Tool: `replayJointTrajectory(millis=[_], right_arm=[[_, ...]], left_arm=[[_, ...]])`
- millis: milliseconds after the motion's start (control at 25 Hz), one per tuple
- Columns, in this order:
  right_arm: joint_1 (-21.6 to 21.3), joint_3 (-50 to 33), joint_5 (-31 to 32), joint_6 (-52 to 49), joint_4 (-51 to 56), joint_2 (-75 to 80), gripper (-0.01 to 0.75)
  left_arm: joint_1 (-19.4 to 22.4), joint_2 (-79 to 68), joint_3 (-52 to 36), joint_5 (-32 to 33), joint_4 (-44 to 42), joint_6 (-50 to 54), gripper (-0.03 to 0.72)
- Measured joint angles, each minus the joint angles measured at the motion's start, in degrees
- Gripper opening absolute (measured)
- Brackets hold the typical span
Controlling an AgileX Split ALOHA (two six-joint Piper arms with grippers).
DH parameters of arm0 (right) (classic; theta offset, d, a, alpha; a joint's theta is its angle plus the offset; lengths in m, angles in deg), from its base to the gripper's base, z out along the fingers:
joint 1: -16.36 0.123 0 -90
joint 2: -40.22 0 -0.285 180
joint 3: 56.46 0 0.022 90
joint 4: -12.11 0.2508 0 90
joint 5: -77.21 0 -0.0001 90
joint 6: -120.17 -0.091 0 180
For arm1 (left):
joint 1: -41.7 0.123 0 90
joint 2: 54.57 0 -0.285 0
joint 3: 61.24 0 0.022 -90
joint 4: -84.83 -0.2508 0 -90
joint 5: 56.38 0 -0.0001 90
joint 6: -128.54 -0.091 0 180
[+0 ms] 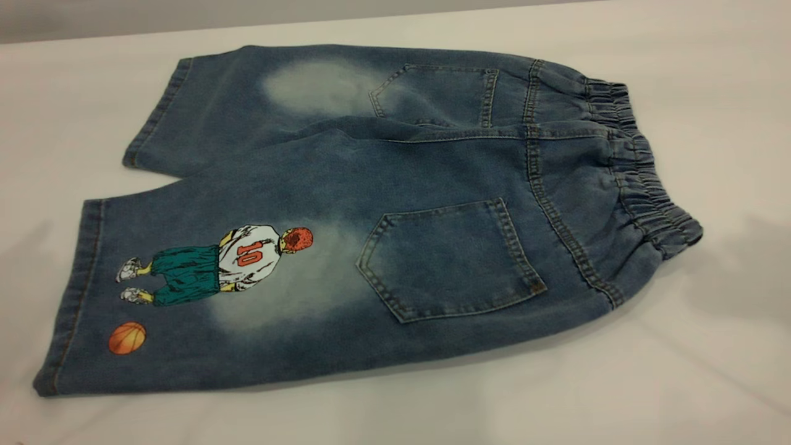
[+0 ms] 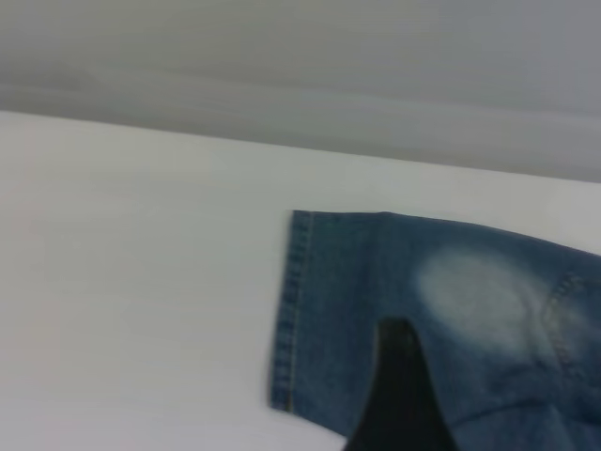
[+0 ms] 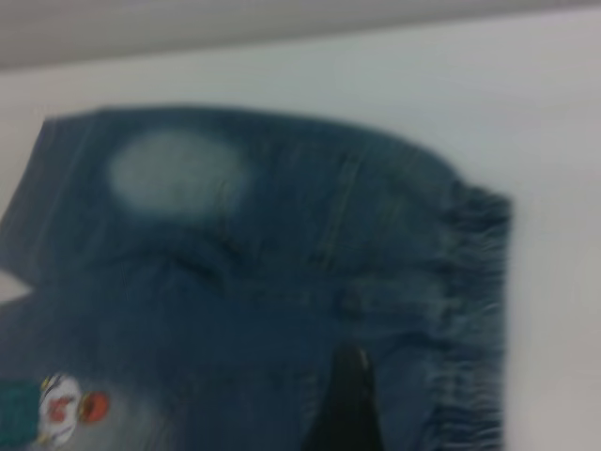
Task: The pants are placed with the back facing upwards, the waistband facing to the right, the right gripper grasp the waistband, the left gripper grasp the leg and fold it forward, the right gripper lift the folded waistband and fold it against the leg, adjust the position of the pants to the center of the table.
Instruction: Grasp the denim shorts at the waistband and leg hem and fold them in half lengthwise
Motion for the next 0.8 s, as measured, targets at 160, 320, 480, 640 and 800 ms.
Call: replayJointTrajectory(millis=[160,320,480,640,800], right_arm=[[0.00,1.11,2.81,10.10,9.77,7.90,0.559],[-0.08,1.11,6.18,23.35,22.02,14.71,0.559],[-2.48,1.11,12.04,36.03,35.44,20.62,0.559],[-7.35,1.11,17.84,45.01,44.59,26.07,0.559],[-12.62,1.06,20.59,48.63,46.85,30.58,0.559]], left_arm=[[0.00,-3.84,0.00,-2.49,0.00,-0.14,0.462],[0.00,-4.26,0.95,-2.14,-0.12,-1.95,0.462],[0.00,-4.20,2.26,-1.70,-0.12,-3.01,0.462],[0.00,-4.16,2.26,-1.58,-0.12,-3.01,0.462],[0.00,-4.16,2.26,-1.54,-0.12,-2.96,0.462]])
